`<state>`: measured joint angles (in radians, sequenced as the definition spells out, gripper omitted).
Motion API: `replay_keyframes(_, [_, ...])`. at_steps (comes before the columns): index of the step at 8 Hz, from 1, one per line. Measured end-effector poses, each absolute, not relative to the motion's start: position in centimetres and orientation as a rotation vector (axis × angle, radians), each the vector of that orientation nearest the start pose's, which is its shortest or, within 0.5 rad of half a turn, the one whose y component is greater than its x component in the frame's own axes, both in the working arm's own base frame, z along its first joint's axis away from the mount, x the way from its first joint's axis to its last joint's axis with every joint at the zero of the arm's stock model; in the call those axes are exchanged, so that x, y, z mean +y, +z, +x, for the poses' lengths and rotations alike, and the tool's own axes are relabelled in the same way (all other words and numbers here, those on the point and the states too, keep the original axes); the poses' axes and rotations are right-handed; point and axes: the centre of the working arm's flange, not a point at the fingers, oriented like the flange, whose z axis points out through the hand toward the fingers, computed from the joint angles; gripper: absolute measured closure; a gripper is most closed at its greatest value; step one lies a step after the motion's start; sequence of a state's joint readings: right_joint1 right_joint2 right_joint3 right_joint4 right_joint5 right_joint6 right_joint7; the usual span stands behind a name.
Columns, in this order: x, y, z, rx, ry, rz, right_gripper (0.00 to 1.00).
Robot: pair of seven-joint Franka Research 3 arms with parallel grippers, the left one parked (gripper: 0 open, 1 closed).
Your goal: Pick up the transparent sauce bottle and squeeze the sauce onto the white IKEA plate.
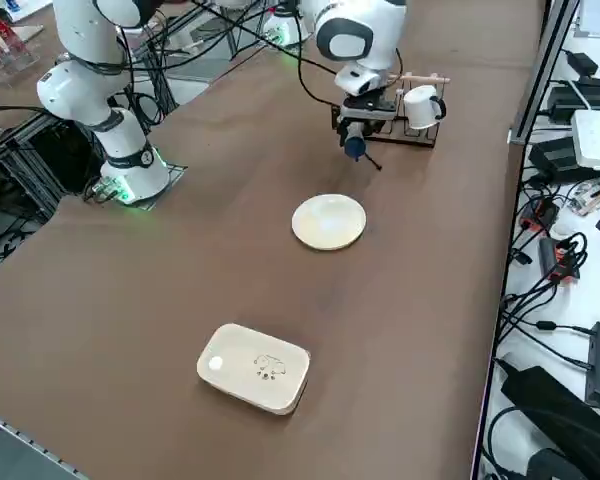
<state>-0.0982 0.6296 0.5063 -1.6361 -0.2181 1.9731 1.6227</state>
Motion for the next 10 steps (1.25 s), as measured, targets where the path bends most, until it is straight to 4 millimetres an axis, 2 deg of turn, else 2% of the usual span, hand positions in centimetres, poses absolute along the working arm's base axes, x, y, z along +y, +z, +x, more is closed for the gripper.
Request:
replay_keyframes(1, [20.3, 26.0, 62.7, 1.799, 0.346, -2.698, 0.59])
replay_keyframes(4, [14.7, 24.4, 63.7, 1.891, 0.402, -2.630, 0.59])
replay_keyframes(6, [13.3, 23.3, 63.2, 1.923, 0.445, -2.613, 0.59])
replay_keyframes(8, [13.0, 22.5, 62.9, 1.929, 0.508, -2.575, 0.59])
replay_keyframes(10, [11.6, 22.6, 63.3, 1.898, 0.619, -2.465, 0.59])
